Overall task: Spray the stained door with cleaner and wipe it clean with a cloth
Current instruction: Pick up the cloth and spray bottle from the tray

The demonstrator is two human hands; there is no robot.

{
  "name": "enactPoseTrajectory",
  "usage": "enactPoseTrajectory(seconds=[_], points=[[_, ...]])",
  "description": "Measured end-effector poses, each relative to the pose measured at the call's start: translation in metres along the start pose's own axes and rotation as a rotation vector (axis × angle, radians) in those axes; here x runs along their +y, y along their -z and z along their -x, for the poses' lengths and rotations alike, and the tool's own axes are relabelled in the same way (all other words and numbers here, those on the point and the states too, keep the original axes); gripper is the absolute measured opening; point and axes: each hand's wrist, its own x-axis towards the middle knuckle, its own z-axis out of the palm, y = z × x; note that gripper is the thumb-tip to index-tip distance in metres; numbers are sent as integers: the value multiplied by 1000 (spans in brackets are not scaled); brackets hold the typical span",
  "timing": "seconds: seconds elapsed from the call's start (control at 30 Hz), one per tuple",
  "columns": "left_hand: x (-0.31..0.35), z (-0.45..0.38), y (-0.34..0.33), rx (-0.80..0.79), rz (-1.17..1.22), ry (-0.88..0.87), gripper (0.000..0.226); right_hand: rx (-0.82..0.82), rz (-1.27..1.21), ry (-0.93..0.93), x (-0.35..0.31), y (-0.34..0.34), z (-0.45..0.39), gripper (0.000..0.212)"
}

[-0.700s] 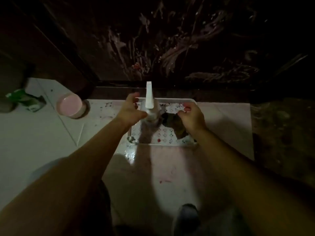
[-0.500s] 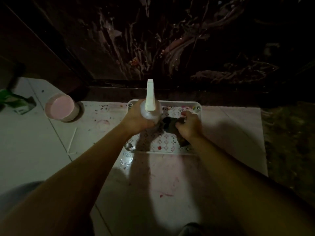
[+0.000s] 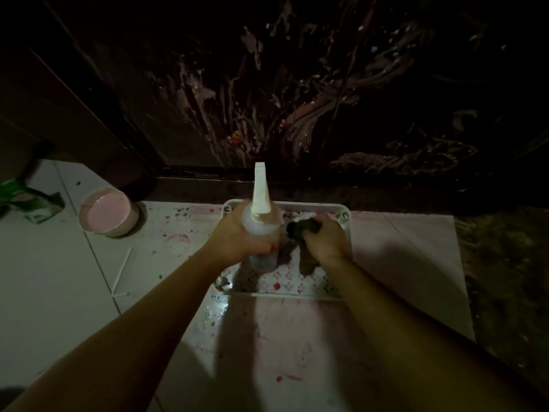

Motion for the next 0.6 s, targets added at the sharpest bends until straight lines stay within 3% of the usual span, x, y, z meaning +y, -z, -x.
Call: enactPoseTrajectory(seconds=[0.1,0.27,0.37,0.47,0.53,0.6], points=[[24,5,6,-121,-46,-62,65,-58,-220,93,-38,34,6,17],[72,13,18,-280,-124,-147,100,-327,-532,271,-101,90,29,18],[124,23,27,-296,-66,-272,62,-440,-793,256,-130,126,50,14],[178,35,38,-282,8,-434,51,-442,-969,317,-138,155,72,34],[201,38,40,-215,5,-488,52,-372,-967,427,-142,173,90,76],[221,45,43,-126,-28,-539,41,-274,-852,582,-152,194,115,98]])
